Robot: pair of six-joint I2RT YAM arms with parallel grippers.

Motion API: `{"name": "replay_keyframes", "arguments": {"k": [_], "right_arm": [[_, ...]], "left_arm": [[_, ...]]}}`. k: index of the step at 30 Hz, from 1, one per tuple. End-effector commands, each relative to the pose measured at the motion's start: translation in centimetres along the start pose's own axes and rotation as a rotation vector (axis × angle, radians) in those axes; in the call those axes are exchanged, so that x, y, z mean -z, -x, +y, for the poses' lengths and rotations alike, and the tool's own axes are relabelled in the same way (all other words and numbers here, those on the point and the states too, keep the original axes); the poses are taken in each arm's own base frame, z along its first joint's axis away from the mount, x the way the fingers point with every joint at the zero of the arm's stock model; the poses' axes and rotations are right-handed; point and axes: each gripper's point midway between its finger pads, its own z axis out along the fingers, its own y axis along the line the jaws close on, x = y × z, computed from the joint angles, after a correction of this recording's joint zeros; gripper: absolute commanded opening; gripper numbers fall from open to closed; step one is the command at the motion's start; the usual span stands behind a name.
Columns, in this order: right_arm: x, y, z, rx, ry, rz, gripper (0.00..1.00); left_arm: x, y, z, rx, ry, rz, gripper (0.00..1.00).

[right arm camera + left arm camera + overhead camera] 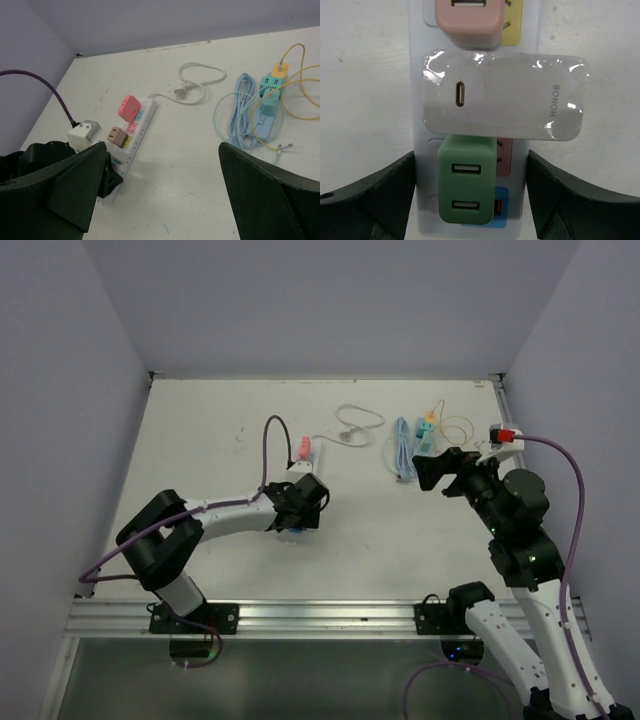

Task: Pull the plug off the socket

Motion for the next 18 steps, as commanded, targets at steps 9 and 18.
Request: {"name": "replay_keyframes", "arguments": {"k": [9,18], "right_arm": [[-2.4,-4.2,0.8,-0.059,0.07,0.167,0.99],[-4.1,-11.0,1.5,-0.241,0.149,0.339,0.99]], "left_arm": [[6.6,2.3,-3.3,0.056,-0.184,-0.009,0.99],[10.6,4.2,-2.3,0.046,-0.243,-0.066,0.93]]}}
